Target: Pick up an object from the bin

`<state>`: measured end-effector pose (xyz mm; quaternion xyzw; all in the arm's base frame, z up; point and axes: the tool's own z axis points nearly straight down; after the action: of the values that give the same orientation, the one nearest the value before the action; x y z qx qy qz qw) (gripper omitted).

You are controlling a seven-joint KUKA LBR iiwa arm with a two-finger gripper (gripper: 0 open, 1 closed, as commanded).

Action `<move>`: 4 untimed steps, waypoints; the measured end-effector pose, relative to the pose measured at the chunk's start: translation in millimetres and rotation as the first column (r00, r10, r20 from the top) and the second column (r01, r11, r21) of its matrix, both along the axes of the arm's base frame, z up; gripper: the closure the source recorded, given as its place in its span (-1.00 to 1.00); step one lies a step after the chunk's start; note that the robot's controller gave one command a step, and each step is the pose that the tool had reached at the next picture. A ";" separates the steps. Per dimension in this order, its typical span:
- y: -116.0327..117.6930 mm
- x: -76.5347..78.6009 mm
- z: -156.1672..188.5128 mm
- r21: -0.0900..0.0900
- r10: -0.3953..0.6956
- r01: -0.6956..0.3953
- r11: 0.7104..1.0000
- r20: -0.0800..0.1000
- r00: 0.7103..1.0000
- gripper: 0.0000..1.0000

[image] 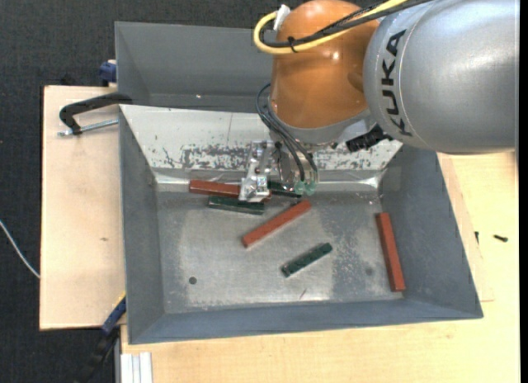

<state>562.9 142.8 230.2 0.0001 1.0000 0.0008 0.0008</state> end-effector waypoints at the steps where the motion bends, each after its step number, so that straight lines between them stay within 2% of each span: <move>1: -0.3 5.9 -87.6 -0.002 -0.137 0.137 0.991 -0.007 0.991 -1.00; 2: 0.0 7.5 -84.4 0.000 -0.137 0.137 0.991 -0.001 0.991 -1.00; 3: -24.1 42.0 -151.6 0.006 -0.162 0.162 0.987 0.007 0.987 1.00; 4: -24.1 42.0 -151.6 0.006 -0.162 0.162 0.987 0.007 0.987 1.00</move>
Offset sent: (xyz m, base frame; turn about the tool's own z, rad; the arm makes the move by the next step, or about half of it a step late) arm 0.0000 0.0000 0.0000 0.0000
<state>604.9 118.7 78.6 0.0812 0.9967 0.0036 0.0048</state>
